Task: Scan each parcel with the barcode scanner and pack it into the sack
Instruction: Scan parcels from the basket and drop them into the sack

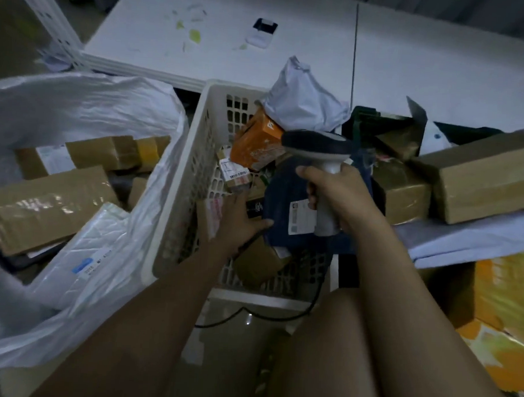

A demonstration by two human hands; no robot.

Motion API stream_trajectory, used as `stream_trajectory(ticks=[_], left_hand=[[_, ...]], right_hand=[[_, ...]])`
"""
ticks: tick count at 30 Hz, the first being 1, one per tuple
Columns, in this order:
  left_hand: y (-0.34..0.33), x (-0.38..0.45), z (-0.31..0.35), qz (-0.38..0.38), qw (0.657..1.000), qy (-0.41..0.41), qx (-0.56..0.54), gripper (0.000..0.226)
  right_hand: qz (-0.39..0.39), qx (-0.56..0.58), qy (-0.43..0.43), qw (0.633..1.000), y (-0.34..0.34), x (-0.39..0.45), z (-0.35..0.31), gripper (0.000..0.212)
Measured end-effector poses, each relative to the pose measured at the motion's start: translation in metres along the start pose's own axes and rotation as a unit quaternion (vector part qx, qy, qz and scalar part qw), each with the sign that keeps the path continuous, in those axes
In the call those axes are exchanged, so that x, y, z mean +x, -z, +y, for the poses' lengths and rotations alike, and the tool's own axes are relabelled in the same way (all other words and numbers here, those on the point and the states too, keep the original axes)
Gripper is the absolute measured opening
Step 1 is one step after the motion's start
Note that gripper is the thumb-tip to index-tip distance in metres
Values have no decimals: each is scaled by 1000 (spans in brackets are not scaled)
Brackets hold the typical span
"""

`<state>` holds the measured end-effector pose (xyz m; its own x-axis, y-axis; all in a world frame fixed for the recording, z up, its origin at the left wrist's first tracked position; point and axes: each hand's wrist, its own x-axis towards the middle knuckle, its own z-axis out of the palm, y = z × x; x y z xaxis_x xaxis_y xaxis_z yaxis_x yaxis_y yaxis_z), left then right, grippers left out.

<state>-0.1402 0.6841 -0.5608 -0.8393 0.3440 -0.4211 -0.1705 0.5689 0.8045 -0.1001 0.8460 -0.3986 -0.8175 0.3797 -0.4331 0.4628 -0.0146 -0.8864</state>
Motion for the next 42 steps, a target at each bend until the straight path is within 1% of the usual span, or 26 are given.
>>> stream_trajectory(ticks=[2,4,5,8,9,11,12,13,14,16,17,18,20,23,26,27,30,31,33,35,39,42], left_hand=[[-12,20,20,-40,999,-36,4,105],[-30,43,28,-83,996,-43,-16,110],[-36,49,31,-85,995,-32,-27,114],[-49,51,41,-66,997,3,-46,133],[-53,51,41,-51,997,28,-45,137],[-56,54,33,4,996,90,-23,142],[-55,56,26,27,993,116,-19,139],[-53,55,23,33,990,135,-16,130],[-51,54,19,33,990,132,-20,108],[-49,45,19,47,994,90,-33,27],[-47,38,23,54,995,71,-40,15],[-47,36,22,62,996,55,-41,22],[-41,23,23,79,993,42,-73,25],[-17,-4,32,137,980,38,-138,16],[26,-38,41,202,960,7,-192,11],[42,-50,41,216,958,4,-191,12],[86,-83,30,288,951,-19,-110,19],[98,-97,28,303,946,-26,-110,18],[118,-123,20,322,938,-11,-131,18],[136,-147,11,339,921,17,-190,19],[168,-186,-13,377,875,26,-302,13],[180,-209,-33,379,864,48,-328,14]], right_hand=[[42,33,1,999,12,6,2,12],[79,60,5,995,21,10,3,11],[89,67,2,994,23,10,4,10],[93,88,-7,992,22,10,6,10],[91,91,-9,992,22,11,7,11],[87,90,-6,992,19,12,6,13],[86,88,-4,992,17,12,5,12],[85,87,-3,993,16,10,5,11],[83,88,-2,993,15,9,5,10],[79,90,0,993,13,7,5,11],[77,90,0,993,13,5,5,11],[76,91,0,993,12,3,5,11],[75,88,2,993,11,-1,6,11],[72,76,6,995,9,-7,7,11],[66,75,7,995,6,-16,6,13],[65,75,9,995,5,-20,6,13],[51,59,19,997,-3,-33,4,8],[40,42,25,998,-7,-37,4,9],[16,-4,30,999,-16,-48,4,18],[-7,-47,21,999,-26,-62,4,23],[-66,-74,25,995,-56,-92,10,16],[-81,-90,40,992,-80,-113,26,15]])
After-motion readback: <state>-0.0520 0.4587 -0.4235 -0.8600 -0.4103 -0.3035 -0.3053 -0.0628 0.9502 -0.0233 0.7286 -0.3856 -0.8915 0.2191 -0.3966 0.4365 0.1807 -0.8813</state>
